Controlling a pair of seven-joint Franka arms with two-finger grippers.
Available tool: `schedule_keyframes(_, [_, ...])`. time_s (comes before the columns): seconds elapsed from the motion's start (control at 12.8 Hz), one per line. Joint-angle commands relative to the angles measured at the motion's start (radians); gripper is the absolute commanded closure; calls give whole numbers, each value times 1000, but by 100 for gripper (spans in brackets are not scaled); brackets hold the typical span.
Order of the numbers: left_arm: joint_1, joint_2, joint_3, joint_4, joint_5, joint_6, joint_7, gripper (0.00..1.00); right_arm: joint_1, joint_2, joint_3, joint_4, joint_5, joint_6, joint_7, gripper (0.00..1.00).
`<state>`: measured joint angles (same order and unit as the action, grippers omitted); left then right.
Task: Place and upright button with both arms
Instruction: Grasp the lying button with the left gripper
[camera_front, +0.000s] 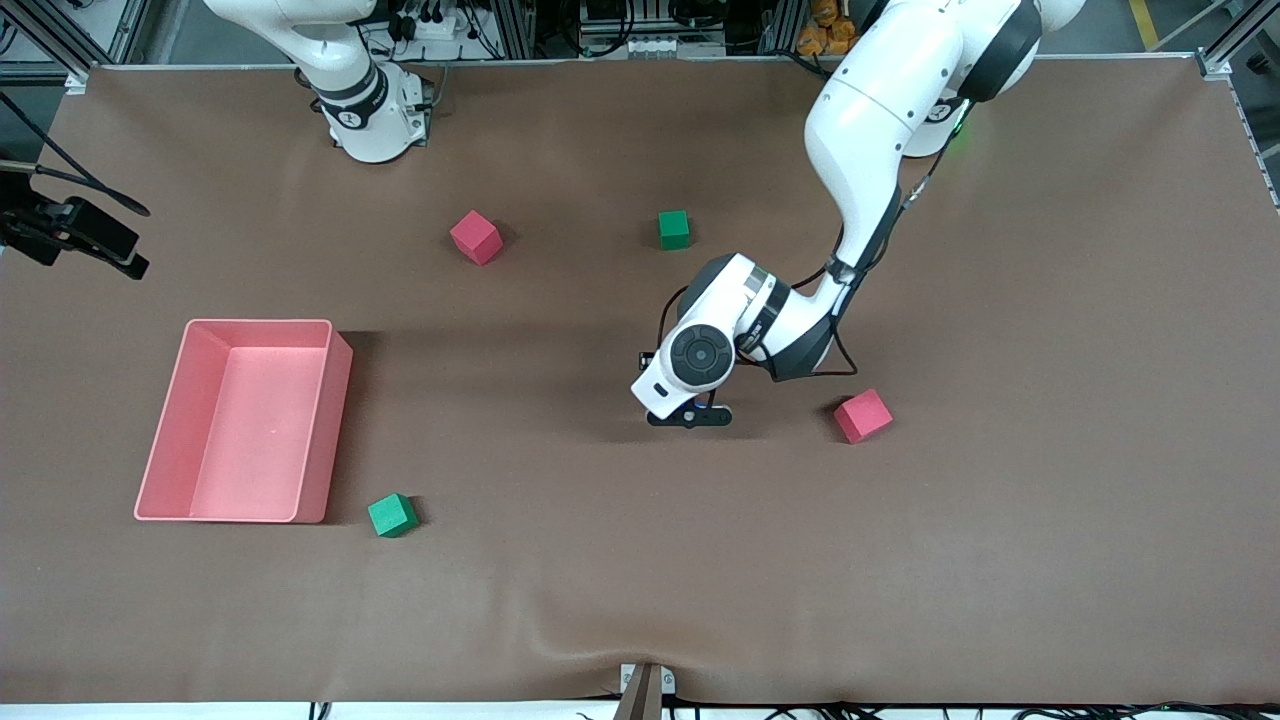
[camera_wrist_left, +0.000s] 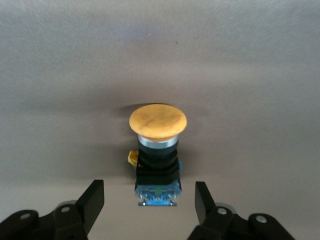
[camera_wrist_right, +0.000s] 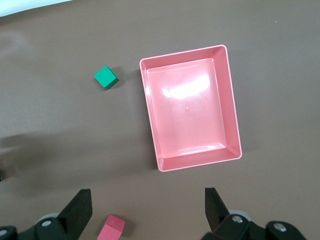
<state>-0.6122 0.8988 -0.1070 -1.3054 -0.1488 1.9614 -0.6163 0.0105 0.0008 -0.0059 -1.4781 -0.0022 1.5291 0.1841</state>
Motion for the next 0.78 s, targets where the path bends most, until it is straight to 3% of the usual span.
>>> schedule_keyframes(0.0, [-11,25,7,32,-17,-7,-11,21,23,11,-20,30,14,-14,-11,0])
schedule_keyframes(0.16, [-11,34,7,37,-17,-4,-10,28,23,11,-22,30,14,-17,-12,0])
schedule_keyframes(0.55, [-17,34,6,35,-23,-6,-8,32,28,11,-71,28,16,-38,-104,0])
schedule_keyframes(0.7, [-17,32,6,35,-23,-7,-3,44,29,11,-71,28,16,-46,-104,0])
